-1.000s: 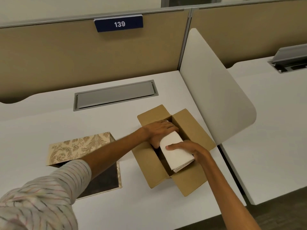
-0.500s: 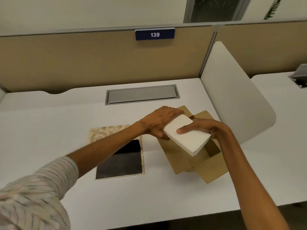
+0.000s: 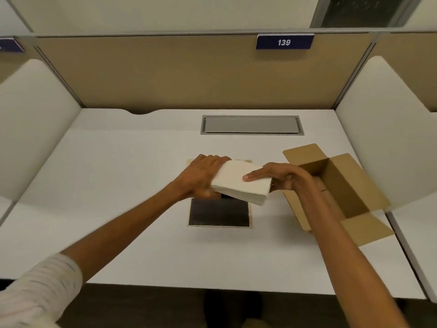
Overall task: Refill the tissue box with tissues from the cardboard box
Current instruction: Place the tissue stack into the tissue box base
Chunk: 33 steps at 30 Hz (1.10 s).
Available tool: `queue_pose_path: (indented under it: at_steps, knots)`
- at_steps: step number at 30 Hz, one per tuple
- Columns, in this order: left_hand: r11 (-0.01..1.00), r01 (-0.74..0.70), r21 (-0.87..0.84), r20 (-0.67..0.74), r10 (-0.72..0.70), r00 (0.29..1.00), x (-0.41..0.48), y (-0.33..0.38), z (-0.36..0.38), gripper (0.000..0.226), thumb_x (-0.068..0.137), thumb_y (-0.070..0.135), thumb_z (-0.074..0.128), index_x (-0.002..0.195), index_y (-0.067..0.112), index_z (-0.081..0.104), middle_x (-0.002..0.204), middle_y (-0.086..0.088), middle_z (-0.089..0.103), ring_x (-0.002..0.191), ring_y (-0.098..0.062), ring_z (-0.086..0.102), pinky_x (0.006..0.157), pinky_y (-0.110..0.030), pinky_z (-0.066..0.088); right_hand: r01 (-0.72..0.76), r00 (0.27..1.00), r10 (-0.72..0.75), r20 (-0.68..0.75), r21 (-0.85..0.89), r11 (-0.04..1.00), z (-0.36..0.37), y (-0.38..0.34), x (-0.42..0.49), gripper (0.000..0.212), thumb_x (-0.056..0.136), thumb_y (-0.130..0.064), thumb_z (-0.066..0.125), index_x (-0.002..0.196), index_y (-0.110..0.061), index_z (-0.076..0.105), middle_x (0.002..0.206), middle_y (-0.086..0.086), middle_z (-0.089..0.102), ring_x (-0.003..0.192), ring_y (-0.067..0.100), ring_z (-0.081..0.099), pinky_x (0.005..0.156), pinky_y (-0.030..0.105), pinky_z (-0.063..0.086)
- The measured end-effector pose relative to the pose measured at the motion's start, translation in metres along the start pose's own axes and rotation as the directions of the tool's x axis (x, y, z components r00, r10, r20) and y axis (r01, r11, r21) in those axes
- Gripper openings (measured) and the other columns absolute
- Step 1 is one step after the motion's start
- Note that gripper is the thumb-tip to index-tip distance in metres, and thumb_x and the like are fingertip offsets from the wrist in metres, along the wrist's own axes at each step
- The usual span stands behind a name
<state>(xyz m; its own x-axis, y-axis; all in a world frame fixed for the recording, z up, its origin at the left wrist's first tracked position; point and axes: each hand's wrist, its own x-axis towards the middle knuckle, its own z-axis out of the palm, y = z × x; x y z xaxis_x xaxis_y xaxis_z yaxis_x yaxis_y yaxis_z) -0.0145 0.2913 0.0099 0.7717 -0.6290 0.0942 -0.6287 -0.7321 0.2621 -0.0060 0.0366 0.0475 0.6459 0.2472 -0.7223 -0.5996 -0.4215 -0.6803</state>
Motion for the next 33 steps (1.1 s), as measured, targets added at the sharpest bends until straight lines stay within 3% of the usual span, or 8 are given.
queue_pose_path:
  at_steps: [3,8,11,22,26,29,31,33]
  knots:
    - [0.994,0.106,0.039,0.000,-0.106,0.994,-0.028,-0.016,0.018,0.099,0.066,0.064,0.069,0.144,0.018,0.030,0.140,-0.008,0.052,0.120,-0.026,0.052,0.105,-0.045,0.040,0.015,0.997,0.002,-0.081,0.205,0.979,0.026,0.014,0.020,0.069,0.068,-0.028,0.087,0.127,-0.013,0.054,0.120,0.013,0.067,0.106,0.030,0.064,0.087,0.040,0.058]
    - [0.968,0.213,0.135,0.044,-0.221,0.974,-0.049,-0.024,0.053,0.100,0.058,0.055,0.069,0.142,0.012,0.035,0.132,-0.009,0.055,0.114,-0.027,0.055,0.097,-0.042,0.043,0.023,0.990,0.033,-0.134,0.397,0.918,0.057,0.050,0.051,0.064,0.066,-0.018,0.088,0.124,-0.008,0.062,0.117,0.012,0.072,0.104,0.028,0.068,0.089,0.041,0.058]
    - [0.955,0.240,0.173,0.080,-0.257,0.963,-0.051,-0.022,0.079,0.102,0.061,0.044,0.073,0.146,0.006,0.030,0.138,-0.011,0.050,0.121,-0.029,0.051,0.102,-0.044,0.041,0.037,0.980,0.059,-0.191,0.463,0.886,0.066,0.073,0.066,0.059,0.068,-0.017,0.087,0.120,0.000,0.065,0.113,0.013,0.072,0.093,0.025,0.068,0.080,0.036,0.057]
    - [0.890,0.416,0.187,0.133,-0.443,0.887,-0.055,-0.031,0.135,0.088,0.075,0.025,0.068,0.148,0.008,0.023,0.144,-0.009,0.041,0.135,-0.027,0.038,0.115,-0.051,0.028,0.106,0.930,0.143,-0.338,0.619,0.778,0.090,0.106,0.113,0.053,0.081,-0.021,0.079,0.124,0.003,0.061,0.125,0.018,0.066,0.119,0.034,0.060,0.108,0.049,0.045]
    - [0.883,0.466,0.062,0.128,-0.470,0.873,-0.068,-0.038,0.136,0.098,0.072,0.027,0.070,0.152,0.005,0.016,0.156,-0.012,0.027,0.145,-0.027,0.025,0.119,-0.054,0.022,0.131,0.929,0.122,-0.349,0.620,0.774,0.090,0.113,0.120,0.049,0.083,-0.021,0.077,0.124,0.000,0.061,0.127,0.017,0.066,0.120,0.033,0.060,0.111,0.048,0.043]
    - [0.844,0.491,-0.218,0.036,-0.496,0.868,-0.081,-0.030,0.141,0.099,0.071,0.021,0.070,0.152,0.004,0.014,0.159,-0.017,0.018,0.147,-0.031,0.019,0.121,-0.050,0.021,0.162,0.918,0.113,-0.379,0.621,0.767,0.091,0.116,0.124,0.045,0.084,-0.020,0.075,0.123,-0.001,0.062,0.125,0.015,0.066,0.117,0.032,0.060,0.108,0.045,0.046]
    - [0.758,0.518,-0.397,-0.005,-0.565,0.825,-0.087,-0.021,0.146,0.095,0.076,0.024,0.070,0.151,0.006,0.014,0.157,-0.016,0.017,0.145,-0.030,0.019,0.121,-0.045,0.023,0.178,0.908,0.115,-0.402,0.622,0.763,0.094,0.117,0.127,0.041,0.086,-0.021,0.074,0.120,-0.002,0.062,0.120,0.014,0.066,0.113,0.031,0.060,0.107,0.043,0.046]
    - [0.559,0.592,-0.580,0.049,-0.702,0.711,-0.089,-0.012,0.151,0.086,0.086,0.028,0.066,0.150,0.005,0.014,0.154,-0.015,0.021,0.142,-0.029,0.022,0.120,-0.044,0.025,0.201,0.897,0.117,-0.426,0.629,0.751,0.097,0.118,0.129,0.035,0.087,-0.021,0.073,0.115,-0.004,0.062,0.113,0.011,0.066,0.103,0.026,0.061,0.101,0.039,0.049]
